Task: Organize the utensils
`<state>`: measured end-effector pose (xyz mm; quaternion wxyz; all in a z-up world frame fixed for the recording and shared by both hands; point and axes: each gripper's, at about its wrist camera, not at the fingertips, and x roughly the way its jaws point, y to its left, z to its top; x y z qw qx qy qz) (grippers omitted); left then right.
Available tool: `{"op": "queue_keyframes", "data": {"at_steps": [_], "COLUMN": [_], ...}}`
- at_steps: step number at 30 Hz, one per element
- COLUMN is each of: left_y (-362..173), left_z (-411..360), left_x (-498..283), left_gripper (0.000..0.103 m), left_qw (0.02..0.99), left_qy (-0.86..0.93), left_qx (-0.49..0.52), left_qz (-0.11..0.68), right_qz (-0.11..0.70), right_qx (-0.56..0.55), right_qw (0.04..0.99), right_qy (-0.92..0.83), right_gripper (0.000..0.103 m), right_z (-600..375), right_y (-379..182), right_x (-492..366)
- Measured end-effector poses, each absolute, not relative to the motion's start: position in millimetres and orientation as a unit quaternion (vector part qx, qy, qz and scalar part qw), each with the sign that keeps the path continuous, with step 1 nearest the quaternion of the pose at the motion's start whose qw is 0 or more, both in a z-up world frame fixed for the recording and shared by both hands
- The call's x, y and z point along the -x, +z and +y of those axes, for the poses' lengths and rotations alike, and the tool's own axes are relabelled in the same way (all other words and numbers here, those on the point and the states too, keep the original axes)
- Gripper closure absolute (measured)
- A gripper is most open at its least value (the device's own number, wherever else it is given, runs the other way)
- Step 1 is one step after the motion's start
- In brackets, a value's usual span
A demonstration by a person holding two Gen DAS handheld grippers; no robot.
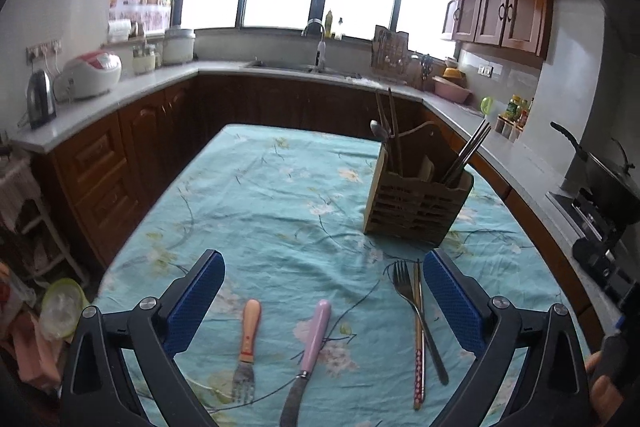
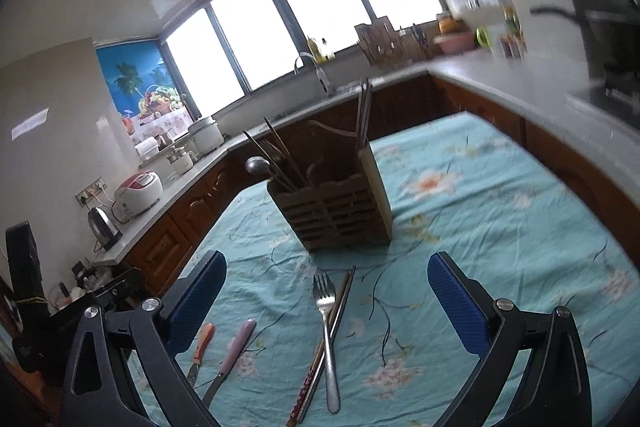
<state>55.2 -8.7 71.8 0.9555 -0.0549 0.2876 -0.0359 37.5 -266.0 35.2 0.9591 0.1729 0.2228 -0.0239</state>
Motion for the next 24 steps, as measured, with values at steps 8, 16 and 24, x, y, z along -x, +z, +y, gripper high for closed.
{"op": "queue_keyframes", "data": {"at_steps": [8, 16, 24], "left_y": [84, 80, 54], "left_z": [-12, -10, -10], "left_x": [-28, -7, -14], "left_gripper": [0.001, 0.001, 0.001], "left_qw": [0.967, 0.976, 0.975], "left_qy": [-0.028, -0.015, -0.008], "left_qx": [0.021, 0.005, 0.004], "left_qz": [0.253, 0.218, 0.223], "right_qz": [0.158, 0.123, 0.13], "right_qx": [-0.055, -0.015, -0.022], "right_qw": [0.985, 0.992, 0.99], "right_qy": [-0.038, -0.032, -0.041], "right_gripper": [0.0, 0.0, 0.0], "right_z": [-228, -211, -216], "right_y": [75, 82, 52], "right_x": [-12, -2, -3]}}
